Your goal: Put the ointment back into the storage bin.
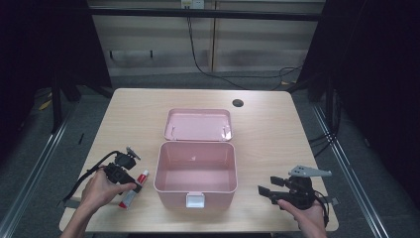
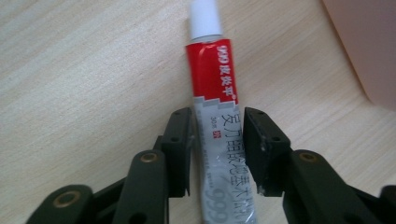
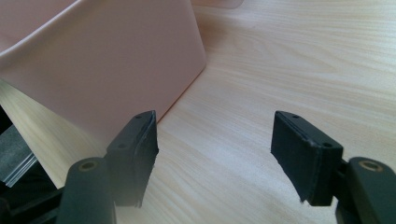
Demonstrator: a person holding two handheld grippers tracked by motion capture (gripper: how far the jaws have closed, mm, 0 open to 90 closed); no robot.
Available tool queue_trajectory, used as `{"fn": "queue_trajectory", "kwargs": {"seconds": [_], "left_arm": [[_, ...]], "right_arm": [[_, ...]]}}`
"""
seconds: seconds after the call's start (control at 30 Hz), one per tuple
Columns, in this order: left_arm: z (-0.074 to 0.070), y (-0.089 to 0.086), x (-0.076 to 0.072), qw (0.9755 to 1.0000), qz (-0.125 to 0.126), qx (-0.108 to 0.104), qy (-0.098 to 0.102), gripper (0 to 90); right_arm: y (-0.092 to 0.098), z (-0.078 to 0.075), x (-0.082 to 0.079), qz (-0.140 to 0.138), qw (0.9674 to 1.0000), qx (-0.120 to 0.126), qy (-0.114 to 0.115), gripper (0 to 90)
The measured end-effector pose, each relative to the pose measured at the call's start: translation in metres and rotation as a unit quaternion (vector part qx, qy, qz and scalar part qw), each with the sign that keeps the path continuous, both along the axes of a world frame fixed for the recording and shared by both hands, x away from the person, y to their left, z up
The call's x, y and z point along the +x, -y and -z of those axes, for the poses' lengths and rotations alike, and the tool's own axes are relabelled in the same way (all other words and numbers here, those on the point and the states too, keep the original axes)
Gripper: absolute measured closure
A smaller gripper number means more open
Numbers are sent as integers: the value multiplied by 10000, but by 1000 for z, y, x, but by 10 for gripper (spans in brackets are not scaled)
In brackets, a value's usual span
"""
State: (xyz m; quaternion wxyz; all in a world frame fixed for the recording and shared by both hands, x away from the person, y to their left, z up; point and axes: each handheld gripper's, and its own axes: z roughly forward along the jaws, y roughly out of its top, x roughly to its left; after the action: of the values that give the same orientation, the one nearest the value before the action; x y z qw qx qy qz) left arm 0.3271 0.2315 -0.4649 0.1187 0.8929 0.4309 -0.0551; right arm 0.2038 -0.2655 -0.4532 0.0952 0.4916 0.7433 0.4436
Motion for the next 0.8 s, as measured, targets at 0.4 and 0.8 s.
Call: {"fn": "queue_trajectory", "kwargs": {"seconds": [0.4,0.8], "left_arm": [[0,0,0,9998,155,40,68,699],[-1,-1,2,9995,299,63,8,709]], "right_arm": [[0,0,0,5,10000,-3,-5,319],[0,0,0,25,10000,19,-26,319]]}}
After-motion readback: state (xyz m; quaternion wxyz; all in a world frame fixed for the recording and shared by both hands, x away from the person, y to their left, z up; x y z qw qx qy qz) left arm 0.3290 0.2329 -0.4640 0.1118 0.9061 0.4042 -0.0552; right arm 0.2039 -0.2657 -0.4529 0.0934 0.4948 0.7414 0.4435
